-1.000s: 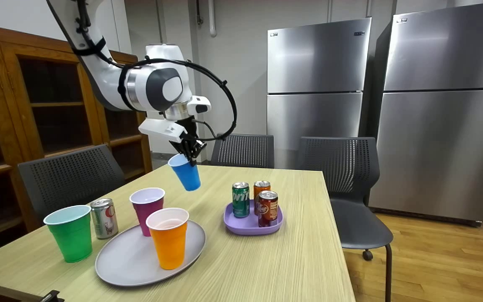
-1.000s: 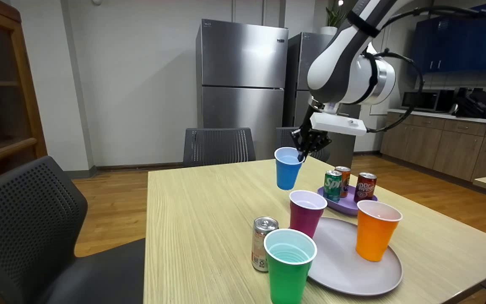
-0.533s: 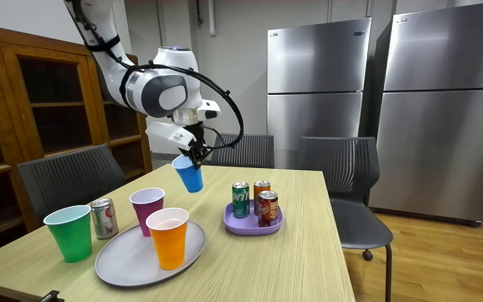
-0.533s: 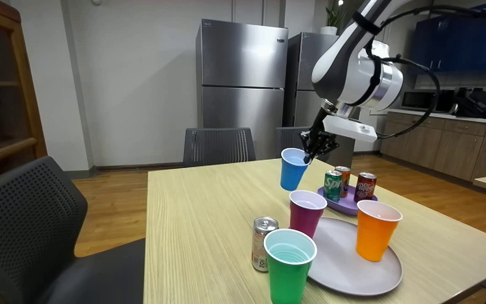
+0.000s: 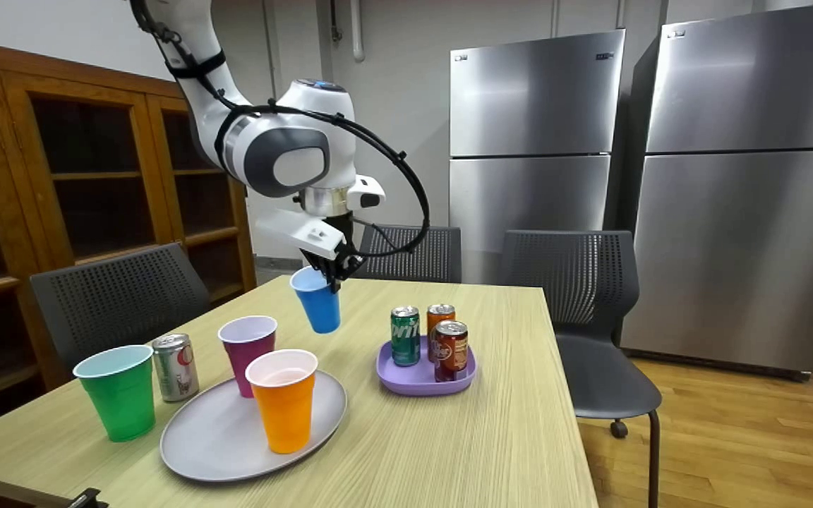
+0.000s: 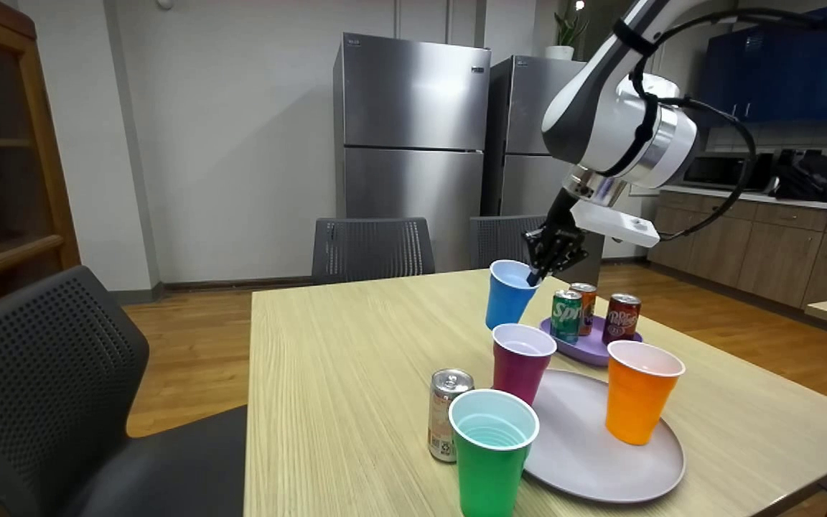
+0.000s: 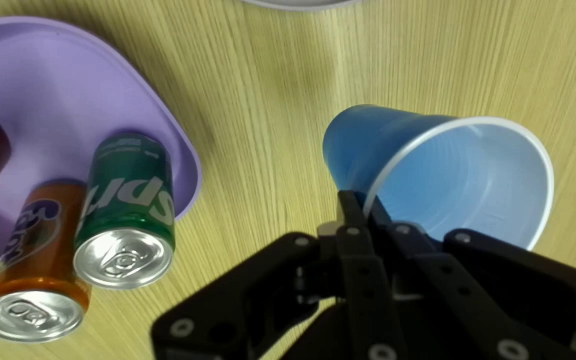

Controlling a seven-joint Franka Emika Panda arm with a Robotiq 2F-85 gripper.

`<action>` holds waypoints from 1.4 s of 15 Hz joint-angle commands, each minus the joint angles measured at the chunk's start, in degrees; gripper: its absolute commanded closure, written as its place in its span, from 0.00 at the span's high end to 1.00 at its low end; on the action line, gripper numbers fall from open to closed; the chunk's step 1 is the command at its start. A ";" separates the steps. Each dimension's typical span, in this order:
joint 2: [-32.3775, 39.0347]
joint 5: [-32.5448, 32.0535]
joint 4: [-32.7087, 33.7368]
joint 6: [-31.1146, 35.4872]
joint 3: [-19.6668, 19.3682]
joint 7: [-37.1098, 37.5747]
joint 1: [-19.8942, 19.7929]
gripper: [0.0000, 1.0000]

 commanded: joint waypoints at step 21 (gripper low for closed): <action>-8.25 -3.76 -6.90 -15.79 -12.04 -1.33 6.23 0.01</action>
